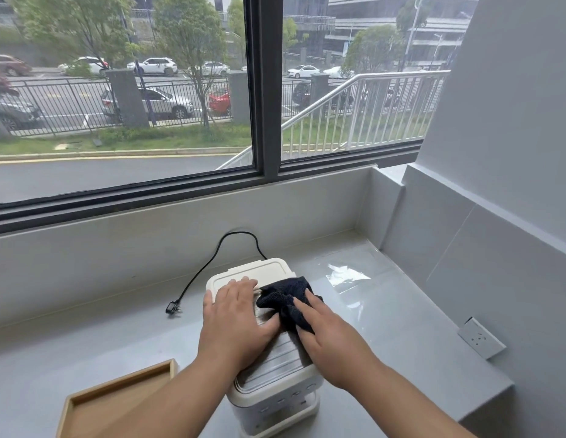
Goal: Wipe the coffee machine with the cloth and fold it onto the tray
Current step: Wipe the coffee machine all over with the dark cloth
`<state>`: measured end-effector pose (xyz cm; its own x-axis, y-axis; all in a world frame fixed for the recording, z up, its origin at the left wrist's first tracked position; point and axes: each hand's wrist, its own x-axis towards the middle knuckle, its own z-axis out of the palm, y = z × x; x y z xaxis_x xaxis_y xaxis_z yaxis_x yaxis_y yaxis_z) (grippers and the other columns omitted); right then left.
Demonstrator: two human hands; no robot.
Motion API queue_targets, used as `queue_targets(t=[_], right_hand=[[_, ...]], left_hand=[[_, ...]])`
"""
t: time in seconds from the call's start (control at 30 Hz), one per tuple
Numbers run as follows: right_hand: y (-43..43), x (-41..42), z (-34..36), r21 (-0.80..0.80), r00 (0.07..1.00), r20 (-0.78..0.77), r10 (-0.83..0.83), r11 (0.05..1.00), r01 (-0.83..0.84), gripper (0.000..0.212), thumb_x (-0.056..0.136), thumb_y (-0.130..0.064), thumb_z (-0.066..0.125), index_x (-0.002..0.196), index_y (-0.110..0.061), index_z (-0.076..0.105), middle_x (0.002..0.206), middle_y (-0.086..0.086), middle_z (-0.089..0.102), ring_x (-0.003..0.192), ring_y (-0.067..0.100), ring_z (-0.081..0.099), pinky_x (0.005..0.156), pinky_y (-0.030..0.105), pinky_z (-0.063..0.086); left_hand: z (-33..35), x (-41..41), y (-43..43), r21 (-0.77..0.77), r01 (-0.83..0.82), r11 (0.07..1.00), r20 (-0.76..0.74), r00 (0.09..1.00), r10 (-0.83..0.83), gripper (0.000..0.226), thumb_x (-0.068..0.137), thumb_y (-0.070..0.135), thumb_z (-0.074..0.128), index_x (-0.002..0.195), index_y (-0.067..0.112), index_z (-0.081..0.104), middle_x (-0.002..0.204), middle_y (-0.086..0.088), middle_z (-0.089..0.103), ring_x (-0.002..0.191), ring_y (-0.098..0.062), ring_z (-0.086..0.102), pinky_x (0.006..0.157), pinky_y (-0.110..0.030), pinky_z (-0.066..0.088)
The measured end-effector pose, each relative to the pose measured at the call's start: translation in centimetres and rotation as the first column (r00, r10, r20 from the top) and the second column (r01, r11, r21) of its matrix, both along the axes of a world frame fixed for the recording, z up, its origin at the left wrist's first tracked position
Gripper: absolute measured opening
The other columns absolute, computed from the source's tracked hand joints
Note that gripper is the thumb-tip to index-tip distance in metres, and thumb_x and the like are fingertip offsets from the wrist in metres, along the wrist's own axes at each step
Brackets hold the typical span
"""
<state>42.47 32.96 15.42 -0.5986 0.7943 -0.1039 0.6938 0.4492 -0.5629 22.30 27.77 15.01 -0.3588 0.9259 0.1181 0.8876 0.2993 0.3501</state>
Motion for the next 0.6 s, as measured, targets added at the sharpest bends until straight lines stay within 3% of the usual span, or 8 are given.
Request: queue_targets(t=[0.1, 0.23, 0.4, 0.6], right_hand=[[-1.8, 0.7, 0.2, 0.026, 1.000, 0.013, -0.003, 1.000, 0.003, 0.060, 0.104, -0.048, 0.039, 0.162, -0.042, 0.026, 0.173, -0.017, 0.005, 0.156, 0.008, 0.016, 0.123, 0.026, 0.022], [-4.1, 1.4, 0.4, 0.004, 0.999, 0.037, -0.026, 1.000, 0.026, 0.074, 0.096, -0.074, 0.012, 0.162, -0.043, 0.024, 0.172, -0.022, 0.000, 0.158, 0.005, -0.001, 0.127, 0.028, 0.008], [-5.5, 1.4, 0.6, 0.107, 0.996, 0.091, -0.022, 0.994, 0.012, 0.054, 0.109, -0.048, 0.021, 0.161, -0.036, 0.032, 0.173, -0.014, 0.012, 0.160, 0.015, 0.001, 0.126, 0.027, 0.005], [-6.4, 1.3, 0.2, 0.191, 0.996, 0.092, -0.012, 0.982, -0.006, 0.054, 0.105, -0.049, 0.029, 0.156, -0.036, 0.042, 0.169, -0.013, 0.027, 0.159, 0.017, 0.009, 0.126, 0.029, 0.011]], left_hand=[[0.2, 0.0, -0.1, -0.008, 0.002, 1.000, 0.023, 1.000, -0.002, 0.081, 0.075, 0.065, 0.034, 0.148, 0.033, 0.042, 0.156, 0.007, 0.047, 0.149, -0.019, 0.030, 0.128, -0.054, 0.005], [0.3, -0.1, -0.2, -0.021, -0.002, 1.000, 0.049, 0.999, 0.003, 0.078, 0.077, 0.057, 0.028, 0.149, 0.032, 0.040, 0.160, 0.005, 0.044, 0.150, -0.021, 0.029, 0.128, -0.053, 0.003], [0.6, 0.0, -0.4, -0.021, 0.003, 1.000, 0.090, 0.996, -0.002, 0.062, 0.090, 0.045, 0.039, 0.150, 0.030, 0.041, 0.160, 0.004, 0.043, 0.151, -0.021, 0.028, 0.128, -0.051, 0.001], [0.7, 0.0, -0.5, 0.014, -0.004, 1.000, 0.130, 0.991, 0.002, 0.050, 0.097, 0.032, 0.042, 0.147, 0.028, 0.046, 0.157, 0.003, 0.048, 0.149, -0.021, 0.032, 0.127, -0.051, 0.006]])
